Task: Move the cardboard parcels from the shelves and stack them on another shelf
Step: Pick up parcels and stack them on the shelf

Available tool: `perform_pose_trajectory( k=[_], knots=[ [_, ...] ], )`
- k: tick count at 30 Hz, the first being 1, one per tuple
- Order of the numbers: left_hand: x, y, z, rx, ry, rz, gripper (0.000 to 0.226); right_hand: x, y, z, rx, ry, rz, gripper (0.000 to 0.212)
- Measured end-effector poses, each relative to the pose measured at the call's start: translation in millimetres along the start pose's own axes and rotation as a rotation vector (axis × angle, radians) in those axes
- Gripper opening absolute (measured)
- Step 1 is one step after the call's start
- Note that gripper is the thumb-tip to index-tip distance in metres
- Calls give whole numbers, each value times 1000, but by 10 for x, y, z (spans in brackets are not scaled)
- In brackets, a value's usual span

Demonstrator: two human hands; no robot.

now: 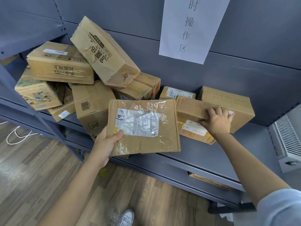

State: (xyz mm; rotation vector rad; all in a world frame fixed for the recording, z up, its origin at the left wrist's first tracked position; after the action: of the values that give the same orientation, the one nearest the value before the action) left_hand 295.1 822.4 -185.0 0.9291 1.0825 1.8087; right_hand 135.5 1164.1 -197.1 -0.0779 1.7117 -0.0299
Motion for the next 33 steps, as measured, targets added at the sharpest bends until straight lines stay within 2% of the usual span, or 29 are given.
perform_pose_trajectory(
  k=[6, 9, 15, 21, 26, 30, 33],
  knots=[
    [179, 13, -147, -15, -19, -32, 37, 28, 328, -220, -43, -247, 166, 102],
    [200, 42, -196, -22, 1, -44, 36, 17, 360, -271, -64, -297, 137, 108],
    [215, 78, -250, -36, 21, -60, 31, -96, 324, -415, -54, -364, 239, 107],
    [200, 104, -305, -64, 16, -62, 29, -71, 335, -321, -35, -311, 36, 103],
    [209, 166, -337, -62, -63, -108, 30, -91, 386, 0, 91, -233, -78, 97],
    [232, 227, -353, -43, -155, -155, 33, -183, 474, 377, 288, -189, -267, 96],
    [229, 267, -369, -35, -213, -194, 34, -326, 530, 713, 489, -165, -513, 109]
  ],
)
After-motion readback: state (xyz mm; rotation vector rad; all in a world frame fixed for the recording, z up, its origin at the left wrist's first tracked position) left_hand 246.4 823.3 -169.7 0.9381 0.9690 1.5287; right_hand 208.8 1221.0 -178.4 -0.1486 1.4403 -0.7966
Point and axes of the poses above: each hand's wrist, its own z-axis away from the middle knuckle, its own x-axis out of the palm, y = z × x, the point moved 1 cm from there along -z, towards the middle knuckle, and after that the axes turned 3 degrees about -x, right-handed, at the moved point
